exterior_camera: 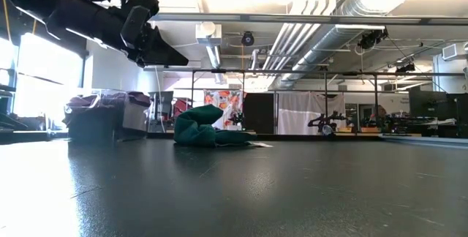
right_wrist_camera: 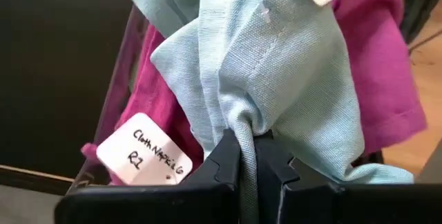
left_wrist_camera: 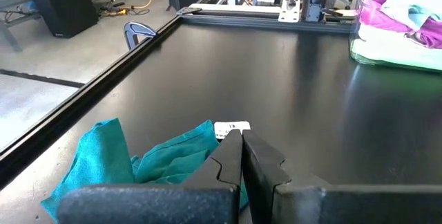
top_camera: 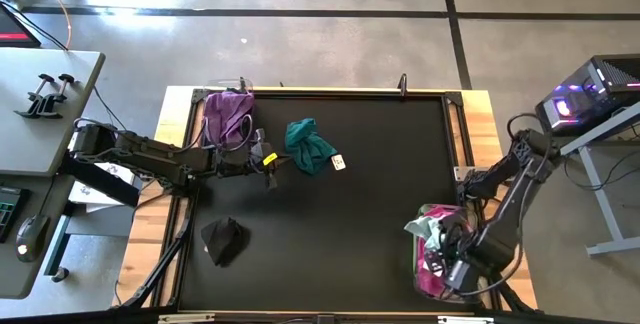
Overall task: Sort towels by color in basket
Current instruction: Put the light blue towel into the bottom transparent bin
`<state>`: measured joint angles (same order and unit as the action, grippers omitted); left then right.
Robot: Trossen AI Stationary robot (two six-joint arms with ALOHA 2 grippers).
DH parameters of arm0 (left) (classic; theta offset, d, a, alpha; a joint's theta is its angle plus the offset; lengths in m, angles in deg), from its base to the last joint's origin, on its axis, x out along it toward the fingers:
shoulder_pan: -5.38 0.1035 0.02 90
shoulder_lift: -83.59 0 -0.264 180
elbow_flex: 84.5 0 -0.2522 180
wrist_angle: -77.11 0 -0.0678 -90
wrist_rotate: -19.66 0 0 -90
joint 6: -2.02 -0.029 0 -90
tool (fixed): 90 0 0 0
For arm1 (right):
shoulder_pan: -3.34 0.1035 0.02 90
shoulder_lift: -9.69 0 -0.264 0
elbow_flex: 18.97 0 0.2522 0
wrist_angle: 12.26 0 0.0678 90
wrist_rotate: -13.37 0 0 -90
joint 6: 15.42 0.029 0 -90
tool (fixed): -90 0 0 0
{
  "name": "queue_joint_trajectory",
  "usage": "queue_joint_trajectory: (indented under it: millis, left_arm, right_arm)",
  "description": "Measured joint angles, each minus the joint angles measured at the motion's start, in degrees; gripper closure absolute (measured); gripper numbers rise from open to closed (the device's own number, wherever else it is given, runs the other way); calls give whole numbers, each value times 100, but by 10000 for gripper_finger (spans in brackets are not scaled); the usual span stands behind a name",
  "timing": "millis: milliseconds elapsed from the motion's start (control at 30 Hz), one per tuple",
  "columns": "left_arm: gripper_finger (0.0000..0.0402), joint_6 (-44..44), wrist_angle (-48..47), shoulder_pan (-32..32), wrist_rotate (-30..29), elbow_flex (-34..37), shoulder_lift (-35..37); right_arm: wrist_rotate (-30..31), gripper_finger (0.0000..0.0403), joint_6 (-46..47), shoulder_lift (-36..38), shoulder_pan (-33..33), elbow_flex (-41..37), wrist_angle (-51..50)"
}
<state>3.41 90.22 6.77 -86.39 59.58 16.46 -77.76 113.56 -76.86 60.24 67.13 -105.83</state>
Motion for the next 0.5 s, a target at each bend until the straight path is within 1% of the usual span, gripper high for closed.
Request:
queue_joint_trajectory:
  millis: [67, 167, 300, 367, 500]
  left_arm:
    - [401, 0, 0, 0, 0, 0, 0]
    - [401, -4, -3, 0, -3, 0, 0]
    - [402, -15, 0, 27, -19, 0, 0]
    - [401, -13, -2, 60, -89, 0, 0]
    - [402, -13, -2, 63, -131, 0, 0]
  right_arm:
    - [-177, 391, -158, 2, -69, -219, 317]
    - [-531, 391, -637, 0, -166, -649, 1225]
    - [-525, 380, -941, 0, -353, -1167, 1972]
    - [-549, 359, -1176, 2, -463, -1367, 2117]
    - [-685, 294, -1581, 2, -626, -1569, 2074]
